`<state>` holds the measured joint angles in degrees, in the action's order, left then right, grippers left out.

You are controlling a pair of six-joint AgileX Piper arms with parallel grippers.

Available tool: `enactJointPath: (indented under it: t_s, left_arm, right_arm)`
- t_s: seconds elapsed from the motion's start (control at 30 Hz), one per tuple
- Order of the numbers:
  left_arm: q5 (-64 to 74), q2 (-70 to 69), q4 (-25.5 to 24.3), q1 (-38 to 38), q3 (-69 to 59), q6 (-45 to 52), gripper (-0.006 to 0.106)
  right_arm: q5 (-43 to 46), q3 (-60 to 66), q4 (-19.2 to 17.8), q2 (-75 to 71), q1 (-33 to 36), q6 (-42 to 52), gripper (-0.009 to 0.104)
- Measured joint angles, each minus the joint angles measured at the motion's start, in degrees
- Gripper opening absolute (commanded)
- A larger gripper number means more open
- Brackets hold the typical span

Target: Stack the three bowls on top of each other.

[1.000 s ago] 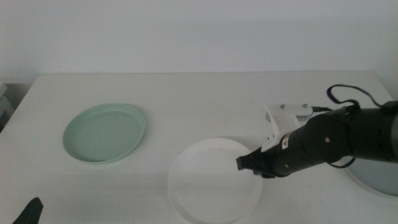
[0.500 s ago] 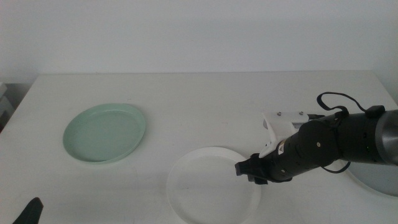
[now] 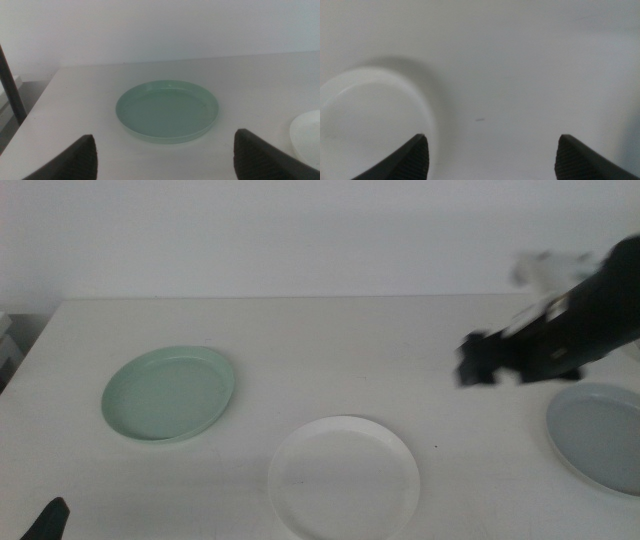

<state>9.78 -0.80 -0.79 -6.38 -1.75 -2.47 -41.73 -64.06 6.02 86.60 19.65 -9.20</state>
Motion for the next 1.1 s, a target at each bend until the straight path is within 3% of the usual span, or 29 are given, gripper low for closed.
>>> enactJointPath:
  t_s: [0.4,0.57,0.8,1.1]
  left_arm:
    - [0.0,0.0,0.0,0.0,0.0,0.0,0.105]
    - [0.0,0.0,0.0,0.0,0.0,0.0,0.105]
    - [0.0,0.0,0.0,0.0,0.0,0.0,0.105]
    - [0.0,0.0,0.0,0.0,0.0,0.0,0.105]
  right_arm:
    - [-12.0,-3.1,0.4,-2.6,-36.1,11.6,0.064]
    - [-12.6,-3.1,5.7,1.4,-47.2,21.9,0.064]
    - [-11.7,-3.2,15.0,11.8,-50.9,37.0,0.064]
    - [-6.1,-3.3,17.3,22.7,-50.9,40.0,0.06]
